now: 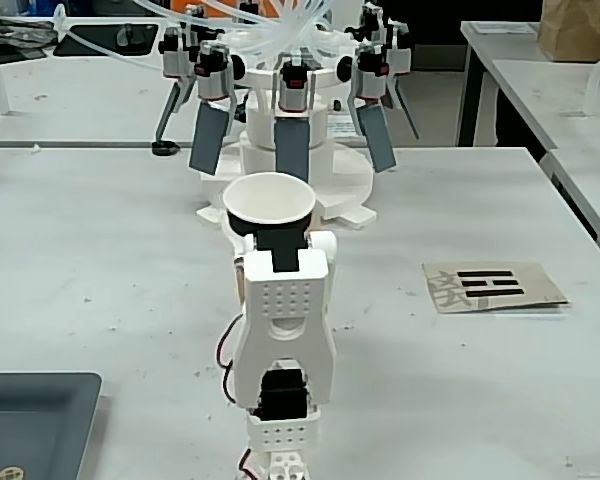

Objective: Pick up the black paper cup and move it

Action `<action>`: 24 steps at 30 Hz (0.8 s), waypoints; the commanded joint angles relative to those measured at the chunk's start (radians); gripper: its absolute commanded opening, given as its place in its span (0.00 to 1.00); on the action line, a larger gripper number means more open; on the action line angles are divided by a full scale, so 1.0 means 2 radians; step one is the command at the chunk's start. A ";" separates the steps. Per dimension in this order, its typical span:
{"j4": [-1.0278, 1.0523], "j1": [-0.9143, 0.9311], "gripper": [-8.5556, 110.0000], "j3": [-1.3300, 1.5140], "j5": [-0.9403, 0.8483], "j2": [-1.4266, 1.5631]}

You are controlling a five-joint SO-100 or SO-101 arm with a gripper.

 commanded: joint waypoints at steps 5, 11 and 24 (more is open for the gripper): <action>0.035 0.025 0.18 -0.096 0.002 -0.030; 0.089 0.037 0.18 -0.176 0.003 -0.060; 0.173 0.039 0.18 -0.311 -0.002 -0.118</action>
